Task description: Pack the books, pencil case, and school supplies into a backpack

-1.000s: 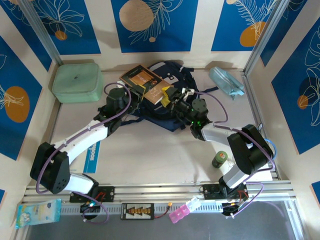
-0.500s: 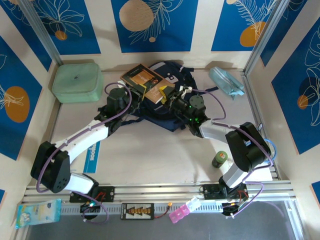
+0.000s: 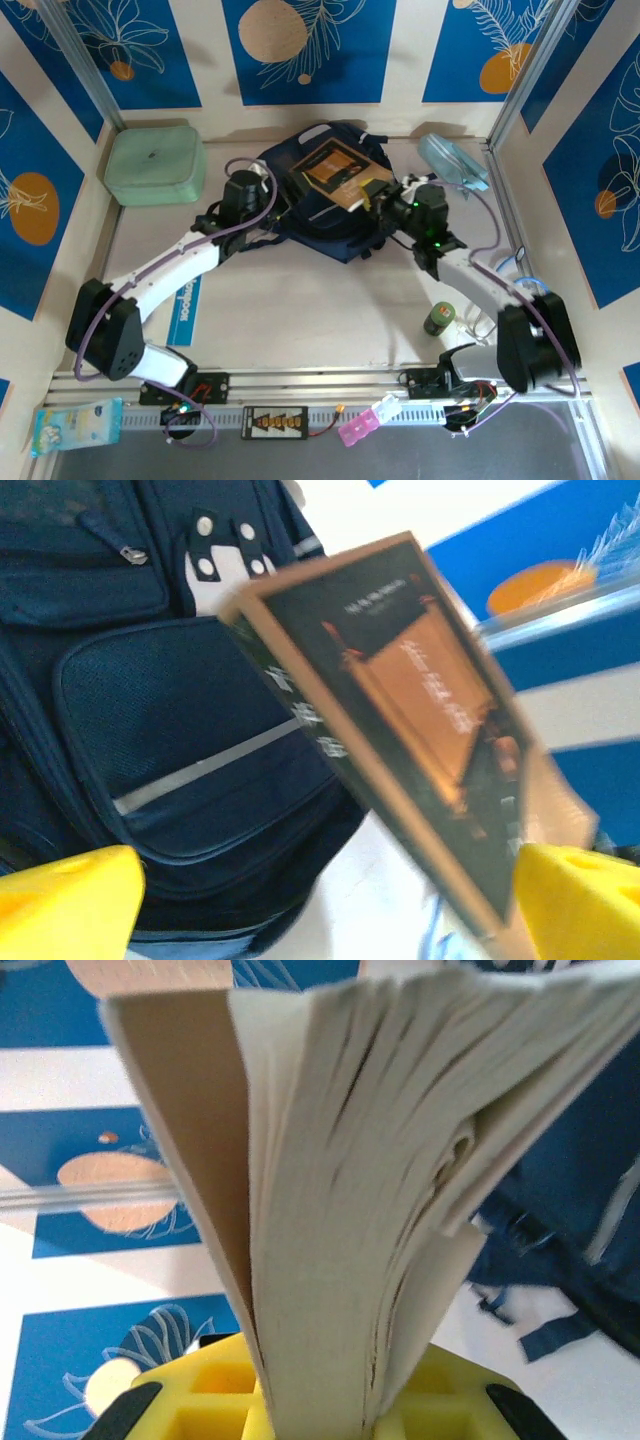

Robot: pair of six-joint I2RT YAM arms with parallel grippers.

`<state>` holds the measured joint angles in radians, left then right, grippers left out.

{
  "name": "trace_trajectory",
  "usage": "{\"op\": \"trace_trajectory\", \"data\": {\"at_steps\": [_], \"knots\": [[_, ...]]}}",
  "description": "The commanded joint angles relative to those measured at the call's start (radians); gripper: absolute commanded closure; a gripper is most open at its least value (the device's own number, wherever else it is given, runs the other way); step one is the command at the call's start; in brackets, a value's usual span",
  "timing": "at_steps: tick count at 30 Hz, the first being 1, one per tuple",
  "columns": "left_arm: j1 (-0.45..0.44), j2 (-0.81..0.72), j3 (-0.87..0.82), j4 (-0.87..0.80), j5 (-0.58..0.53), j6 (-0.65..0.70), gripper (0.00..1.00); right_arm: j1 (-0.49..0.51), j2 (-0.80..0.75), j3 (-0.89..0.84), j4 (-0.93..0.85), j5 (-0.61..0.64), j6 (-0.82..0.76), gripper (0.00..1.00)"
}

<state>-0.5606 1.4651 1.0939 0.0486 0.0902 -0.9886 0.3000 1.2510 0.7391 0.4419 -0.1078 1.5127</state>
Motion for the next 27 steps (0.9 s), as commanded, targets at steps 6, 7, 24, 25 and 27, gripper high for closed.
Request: {"op": "trace_trajectory", "data": {"at_steps": [6, 7, 24, 25, 27], "knots": [[-0.086, 0.199, 0.234, -0.22, 0.012, 0.634, 0.0, -0.207, -0.302, 0.005, -0.473, 0.027, -0.272, 0.88], [-0.096, 0.214, 0.229, -0.194, 0.006, 0.69, 0.0, -0.23, -0.329, 0.005, -0.515, 0.023, -0.288, 0.88], [-0.149, 0.657, 0.67, -0.543, 0.02, 1.084, 0.21, -0.326, -0.52, 0.001, -0.875, 0.02, -0.419, 0.88], [-0.15, 0.679, 0.696, -0.565, 0.008, 1.09, 0.24, -0.329, -0.525, 0.004, -0.882, 0.02, -0.419, 0.88], [-0.151, 0.717, 0.741, -0.602, -0.012, 1.094, 0.29, -0.334, -0.532, 0.01, -0.892, 0.019, -0.422, 0.88]]}}
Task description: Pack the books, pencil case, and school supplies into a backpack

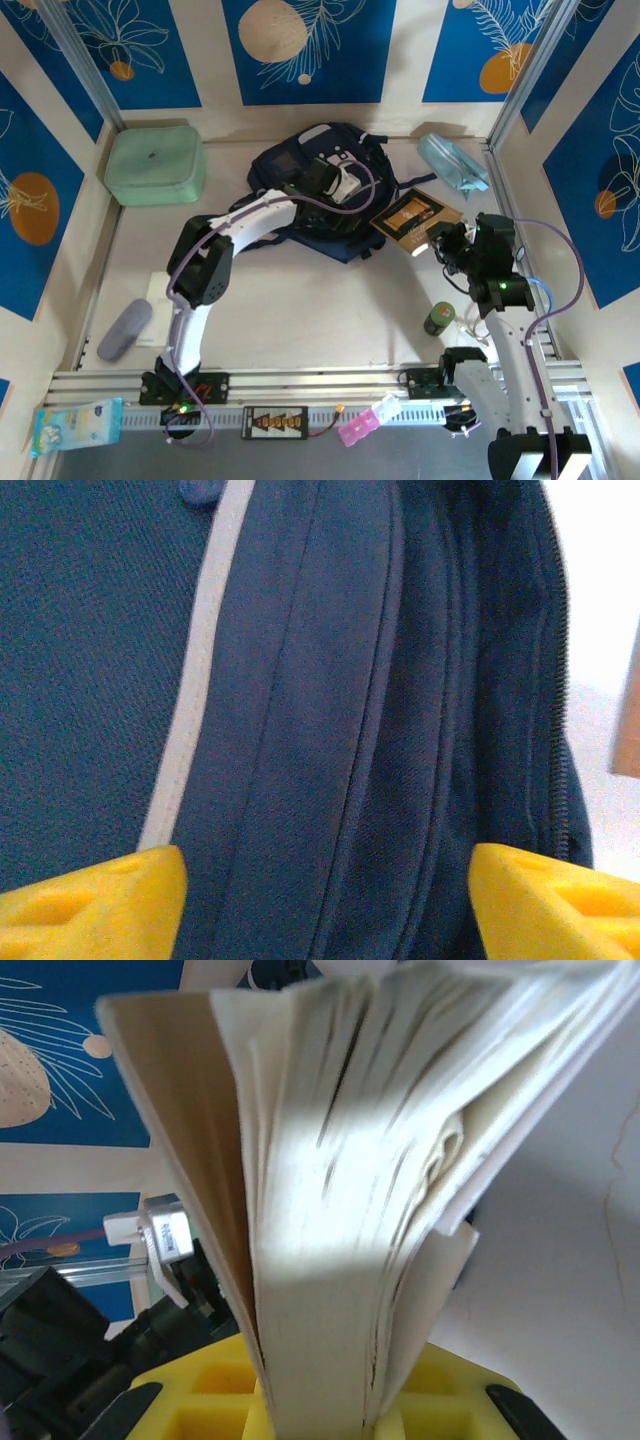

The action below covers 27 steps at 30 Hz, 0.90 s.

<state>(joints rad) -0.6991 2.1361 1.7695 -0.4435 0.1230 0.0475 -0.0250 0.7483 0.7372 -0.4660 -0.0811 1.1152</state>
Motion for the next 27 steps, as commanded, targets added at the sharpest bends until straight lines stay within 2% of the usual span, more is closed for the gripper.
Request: {"op": "trace_trajectory", "data": {"at_steps": [1, 6, 12, 16, 18, 22, 27], "knots": [[-0.013, 0.064, 0.083, -0.124, -0.06, 0.057, 0.31, -0.01, -0.031, 0.014, 0.01, -0.007, -0.027, 0.88], [-0.013, 0.145, 0.177, -0.201, -0.122, 0.045, 0.4, -0.014, -0.036, 0.025, -0.005, -0.007, -0.032, 0.88], [-0.013, 0.159, 0.221, -0.222, -0.171, 0.007, 0.6, -0.015, -0.047, 0.024, -0.008, -0.008, -0.027, 0.88], [-0.013, 0.103, 0.21, -0.2, -0.174, -0.009, 0.81, -0.018, -0.062, 0.025, -0.023, 0.01, -0.039, 0.88], [-0.01, 0.067, 0.2, -0.189, -0.142, -0.017, 0.99, -0.02, -0.068, 0.03, -0.033, 0.016, -0.051, 0.88], [0.001, -0.015, 0.181, -0.185, -0.05, -0.049, 1.0, -0.021, -0.091, 0.04, -0.014, 0.01, -0.14, 0.88], [0.008, -0.152, 0.102, -0.124, -0.049, -0.101, 1.0, -0.022, -0.144, 0.053, -0.032, 0.043, -0.239, 0.88]]}}
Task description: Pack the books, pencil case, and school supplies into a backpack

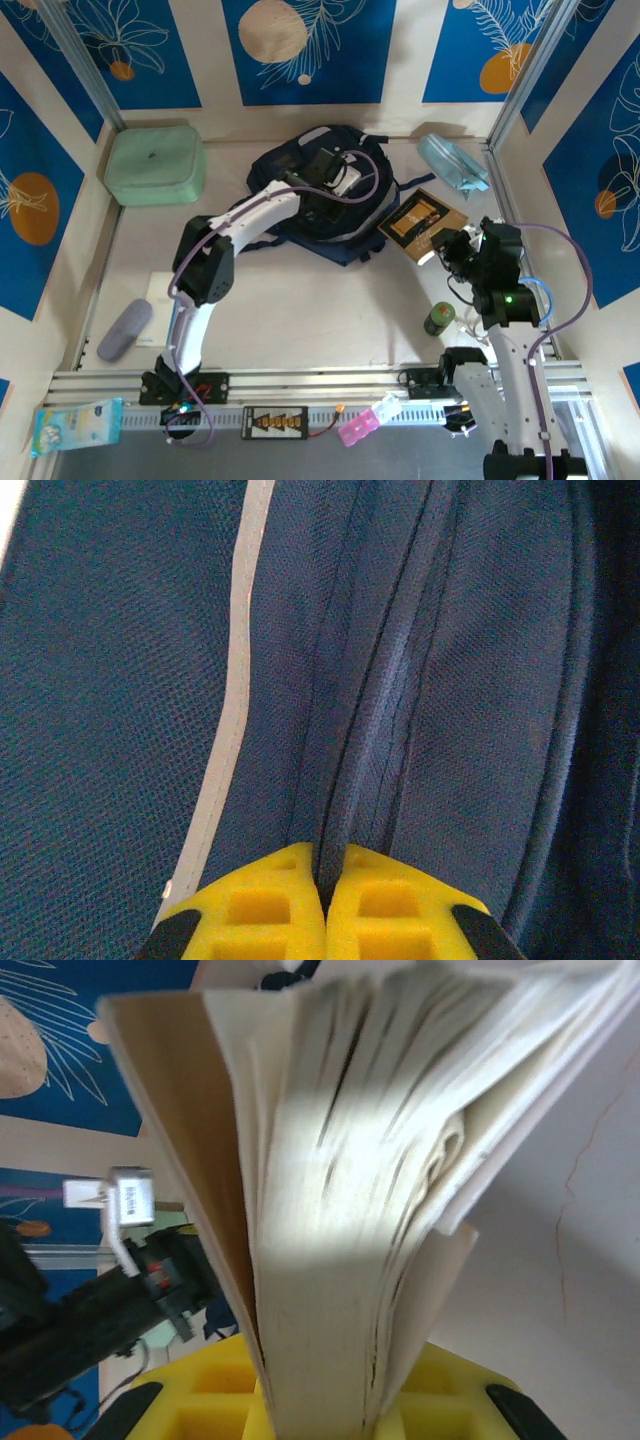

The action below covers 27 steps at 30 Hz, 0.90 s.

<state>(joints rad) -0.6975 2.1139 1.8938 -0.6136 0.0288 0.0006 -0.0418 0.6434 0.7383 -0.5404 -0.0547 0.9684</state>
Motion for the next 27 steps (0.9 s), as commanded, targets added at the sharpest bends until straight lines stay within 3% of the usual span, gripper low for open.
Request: {"op": "trace_trajectory", "data": {"at_steps": [1, 8, 12, 20, 27], "knots": [[0.006, -0.165, -0.045, 0.068, 0.044, -0.064, 1.0, -0.005, -0.042, 0.055, 0.036, 0.014, -0.102, 0.88], [0.005, -0.308, -0.1, 0.193, 0.046, -0.154, 1.0, 0.013, -0.023, -0.004, 0.175, -0.177, -0.03, 0.88], [0.005, -0.324, -0.081, 0.207, 0.084, -0.198, 1.0, 0.073, 0.009, -0.055, 0.276, -0.209, 0.064, 0.88], [0.005, -0.349, -0.073, 0.216, 0.122, -0.238, 1.0, 0.267, 0.181, -0.061, 0.46, -0.097, 0.152, 0.88], [0.006, -0.354, -0.056, 0.212, 0.158, -0.283, 1.0, 0.343, 0.41, 0.047, 0.681, -0.041, 0.157, 0.88]]}}
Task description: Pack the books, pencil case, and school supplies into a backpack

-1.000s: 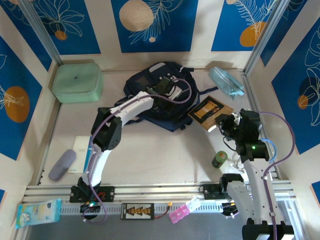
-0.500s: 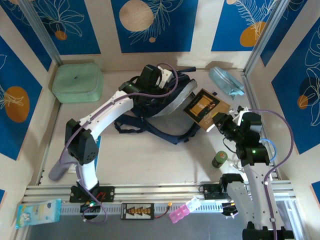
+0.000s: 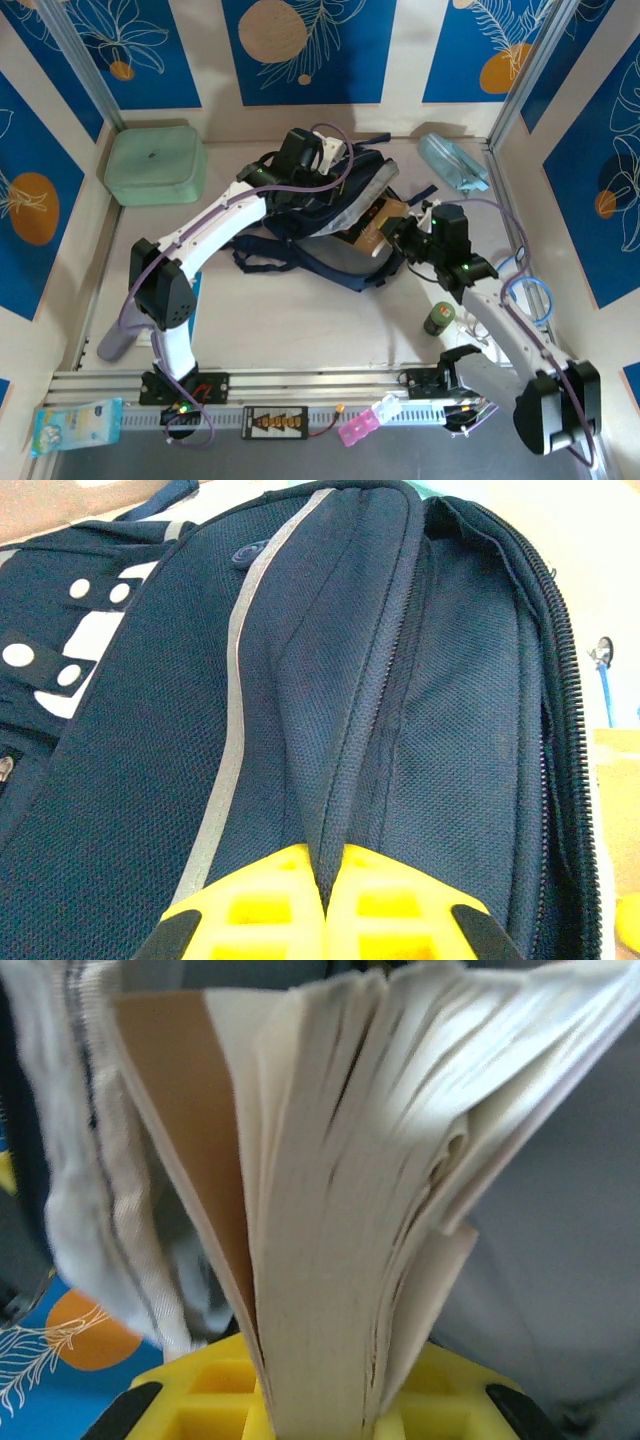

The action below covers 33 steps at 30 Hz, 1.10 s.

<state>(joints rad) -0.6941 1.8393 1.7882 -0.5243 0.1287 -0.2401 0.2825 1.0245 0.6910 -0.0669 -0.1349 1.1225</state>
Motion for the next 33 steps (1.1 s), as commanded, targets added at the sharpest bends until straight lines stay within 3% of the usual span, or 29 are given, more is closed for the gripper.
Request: {"op": "trace_trajectory", "data": {"at_steps": [1, 9, 18, 28, 33], "knots": [[0.002, -0.081, 0.052, 0.122, 0.062, -0.047, 1.0, 0.026, 0.059, 0.116, 0.209, 0.064, -0.006, 0.88], [0.008, -0.084, 0.056, 0.13, 0.099, -0.087, 1.0, 0.048, 0.272, 0.069, 0.37, 0.157, -0.001, 0.88], [0.016, -0.072, 0.049, 0.127, 0.124, -0.111, 1.0, 0.095, 0.402, 0.001, 0.28, 0.248, 0.14, 0.88], [0.027, -0.068, 0.057, 0.129, 0.146, -0.138, 1.0, 0.109, 0.71, 0.141, 0.58, 0.163, 0.241, 0.84], [0.039, -0.064, 0.056, 0.125, 0.155, -0.151, 1.0, 0.119, 0.825, 0.22, 0.648, 0.146, 0.297, 0.74]]}}
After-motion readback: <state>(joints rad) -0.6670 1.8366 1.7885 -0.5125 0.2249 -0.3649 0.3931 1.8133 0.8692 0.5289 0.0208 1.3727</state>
